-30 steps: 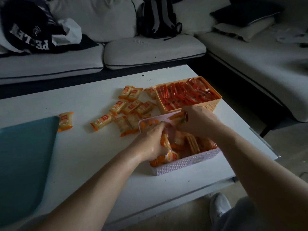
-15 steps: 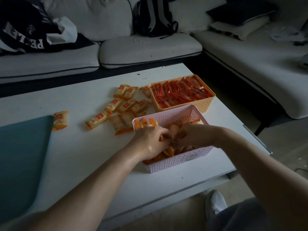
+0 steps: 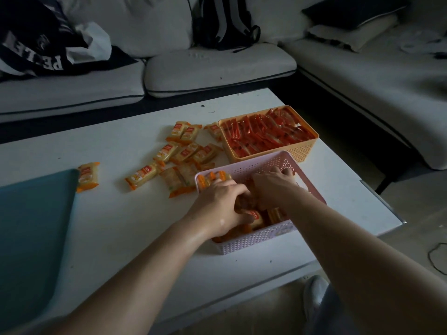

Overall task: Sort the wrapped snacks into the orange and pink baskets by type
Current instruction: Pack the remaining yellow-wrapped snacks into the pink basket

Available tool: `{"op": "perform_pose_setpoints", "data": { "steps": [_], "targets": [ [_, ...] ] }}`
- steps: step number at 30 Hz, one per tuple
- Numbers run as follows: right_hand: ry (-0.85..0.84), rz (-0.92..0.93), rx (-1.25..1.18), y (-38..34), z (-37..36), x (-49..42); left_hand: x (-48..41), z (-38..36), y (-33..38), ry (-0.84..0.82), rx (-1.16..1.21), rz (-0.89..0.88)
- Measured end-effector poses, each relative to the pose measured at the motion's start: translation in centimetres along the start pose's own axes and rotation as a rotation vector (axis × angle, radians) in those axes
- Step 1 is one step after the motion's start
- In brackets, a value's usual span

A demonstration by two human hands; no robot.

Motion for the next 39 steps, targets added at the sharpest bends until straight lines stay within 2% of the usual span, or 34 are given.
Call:
{"op": "perform_pose_setpoints", "data": {
  "steps": [4,10,13,15,16,20,22,24,26,28,30,34,37,39],
  "targets": [
    [0.026,-0.032,-0.037,0.5,0.2,0.1,0.0,0.1,0.0,0.020,-0.020,0.011],
    [0.031,-0.068,-0.022,1.2,1.0,0.9,0.4,-1.1,0.0,-0.034,-0.272,0.024],
    [0.240,-0.025,-0.075,1.3,3.6,1.3,0.4,-1.4,0.1,-0.048,-0.296,0.034],
    [0.388,-0.026,-0.217,1.6,4.8,1.6,0.2,-1.5,0.2,-0.050,-0.283,0.030],
    [0.409,-0.039,-0.285,1.7,4.8,1.6,0.0,-1.4,0.1,-0.046,-0.255,0.026],
    [0.308,-0.026,-0.487,0.4,2.6,0.8,-0.6,2.4,-0.8,0.158,0.059,0.025],
    [0.258,-0.042,-0.666,0.2,2.1,0.6,-0.6,3.1,-1.1,0.167,0.101,0.044],
    [0.164,-0.063,-0.824,0.0,1.7,0.5,-0.6,2.5,-0.6,0.116,0.031,-0.010],
    [0.170,-0.052,-0.773,0.8,2.2,0.5,-1.0,1.3,-0.5,0.089,-0.047,-0.047],
    [0.283,-0.044,-0.528,2.4,3.8,1.1,-1.5,0.8,-0.8,0.098,-0.115,-0.053],
    [0.316,-0.013,-0.300,3.1,4.3,1.9,-1.7,0.8,-0.7,0.105,-0.144,-0.053],
    [0.019,-0.039,-0.261,3.4,0.1,2.1,-1.8,1.1,-0.9,0.078,-0.091,-0.043],
    [-0.017,0.077,-0.091,2.3,0.0,2.2,-1.9,1.1,-0.9,0.055,-0.068,-0.047],
    [-0.035,0.125,-0.064,2.2,0.2,2.5,-2.0,1.2,-0.9,0.056,-0.055,-0.048]
  ]
}}
Point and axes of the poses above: each hand's wrist, its own x-axis away from the middle knuckle, its own z-axis out of the back of the hand, y = z × x, the point moved 10 cm from there along -x, towards the middle knuckle, and after that the axes turned 12 degrees about z, right-handed, at the moved point
